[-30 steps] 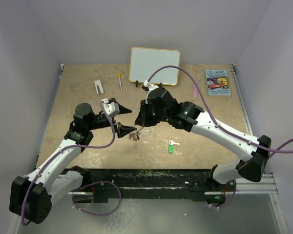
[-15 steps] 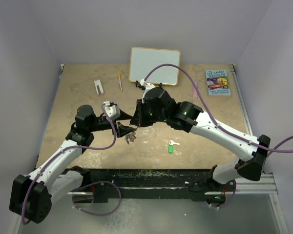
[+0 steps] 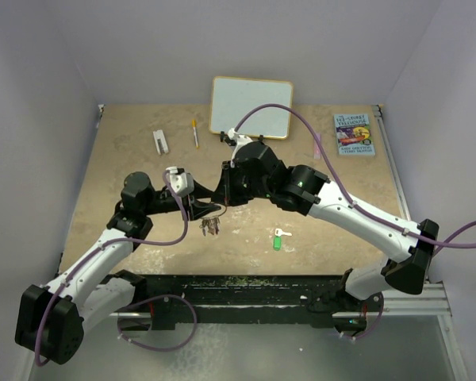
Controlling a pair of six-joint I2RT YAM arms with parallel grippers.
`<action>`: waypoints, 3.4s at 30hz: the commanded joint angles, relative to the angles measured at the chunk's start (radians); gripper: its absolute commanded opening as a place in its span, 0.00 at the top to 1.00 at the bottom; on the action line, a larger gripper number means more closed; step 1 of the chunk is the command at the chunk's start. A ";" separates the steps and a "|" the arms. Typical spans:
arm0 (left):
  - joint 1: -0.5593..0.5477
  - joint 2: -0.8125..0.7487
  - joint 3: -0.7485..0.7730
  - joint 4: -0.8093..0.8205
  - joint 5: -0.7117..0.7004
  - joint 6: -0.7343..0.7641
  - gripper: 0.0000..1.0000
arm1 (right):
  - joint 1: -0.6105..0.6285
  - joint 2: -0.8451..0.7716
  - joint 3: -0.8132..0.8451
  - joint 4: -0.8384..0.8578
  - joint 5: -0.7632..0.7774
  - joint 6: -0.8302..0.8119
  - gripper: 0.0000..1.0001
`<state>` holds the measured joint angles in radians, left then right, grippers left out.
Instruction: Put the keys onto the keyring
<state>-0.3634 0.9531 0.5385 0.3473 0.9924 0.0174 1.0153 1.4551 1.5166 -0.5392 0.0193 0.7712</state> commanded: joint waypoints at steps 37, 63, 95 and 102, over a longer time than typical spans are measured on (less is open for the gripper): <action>-0.006 -0.037 0.048 -0.044 0.091 0.021 0.96 | 0.007 -0.062 -0.073 0.105 0.010 0.048 0.97; -0.006 -0.049 0.119 -0.310 0.048 0.271 0.96 | -0.025 -0.285 -0.494 -0.231 0.336 0.413 0.63; -0.006 -0.077 0.071 -0.298 0.022 0.279 0.96 | -0.197 0.074 -0.573 -0.045 0.372 0.243 0.76; -0.006 -0.080 0.066 -0.288 0.023 0.270 0.96 | -0.197 0.081 -0.585 -0.037 0.364 0.243 0.76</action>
<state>-0.3634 0.8917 0.6071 -0.0067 1.0058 0.2810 0.8223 1.5387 0.9363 -0.5804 0.3763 1.0203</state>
